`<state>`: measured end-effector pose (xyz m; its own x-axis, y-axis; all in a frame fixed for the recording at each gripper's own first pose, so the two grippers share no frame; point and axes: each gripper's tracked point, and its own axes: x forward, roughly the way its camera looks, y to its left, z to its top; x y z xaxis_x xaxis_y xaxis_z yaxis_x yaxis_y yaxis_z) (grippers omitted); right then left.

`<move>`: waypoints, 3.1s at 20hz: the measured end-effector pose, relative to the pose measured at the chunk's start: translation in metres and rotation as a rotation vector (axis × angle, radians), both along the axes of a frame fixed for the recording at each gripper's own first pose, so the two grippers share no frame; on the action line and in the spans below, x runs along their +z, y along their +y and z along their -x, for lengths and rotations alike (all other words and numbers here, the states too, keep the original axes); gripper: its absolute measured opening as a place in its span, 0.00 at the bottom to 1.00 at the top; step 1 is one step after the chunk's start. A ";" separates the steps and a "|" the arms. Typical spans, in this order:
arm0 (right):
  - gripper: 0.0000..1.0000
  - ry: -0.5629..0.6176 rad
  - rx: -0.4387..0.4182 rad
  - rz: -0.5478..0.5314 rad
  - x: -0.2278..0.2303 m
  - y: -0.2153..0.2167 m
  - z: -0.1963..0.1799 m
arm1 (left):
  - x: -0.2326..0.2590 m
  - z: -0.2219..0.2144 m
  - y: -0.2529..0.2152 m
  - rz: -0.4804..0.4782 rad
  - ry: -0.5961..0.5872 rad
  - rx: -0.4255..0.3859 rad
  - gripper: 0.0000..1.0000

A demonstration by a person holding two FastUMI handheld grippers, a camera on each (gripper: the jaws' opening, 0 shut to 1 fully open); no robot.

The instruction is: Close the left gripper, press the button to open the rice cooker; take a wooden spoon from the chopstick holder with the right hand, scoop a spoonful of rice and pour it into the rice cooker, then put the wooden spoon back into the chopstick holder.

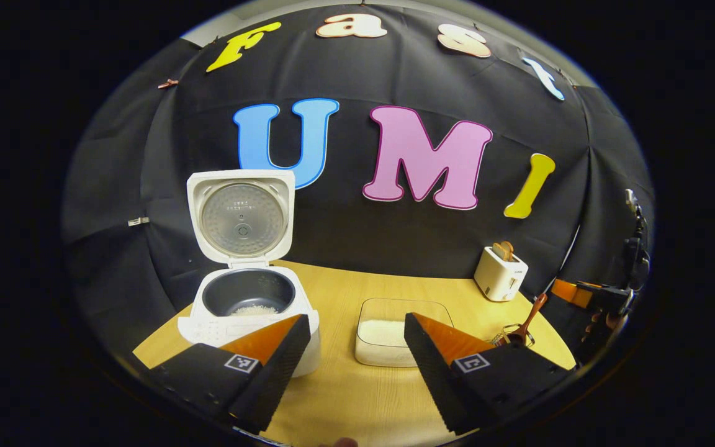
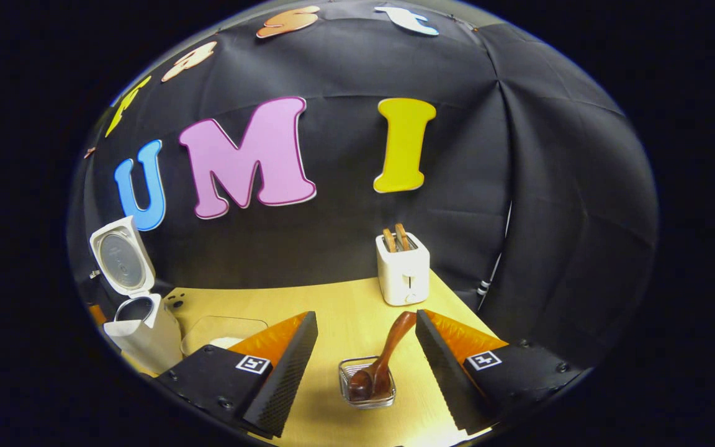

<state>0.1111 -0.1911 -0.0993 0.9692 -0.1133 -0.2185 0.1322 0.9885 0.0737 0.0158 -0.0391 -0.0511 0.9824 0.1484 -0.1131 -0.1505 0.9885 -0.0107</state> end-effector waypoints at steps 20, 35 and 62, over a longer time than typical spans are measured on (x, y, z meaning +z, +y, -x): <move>0.63 0.332 0.059 -0.264 -0.148 -0.020 -0.100 | -0.013 0.009 -0.018 -0.117 0.089 0.023 0.98; 0.18 0.141 0.033 -0.156 -0.050 -0.021 -0.079 | -0.010 0.011 -0.015 -0.122 0.087 -0.012 0.97; 0.18 0.073 0.091 0.075 -0.073 0.243 -0.145 | -0.024 -0.020 0.103 0.006 0.119 -0.150 0.98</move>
<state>0.2565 0.0518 -0.1720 0.9582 -0.0445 -0.2826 0.0441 0.9990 -0.0076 0.0359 0.0639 -0.0746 0.9731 0.0001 -0.2305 -0.0020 1.0000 -0.0078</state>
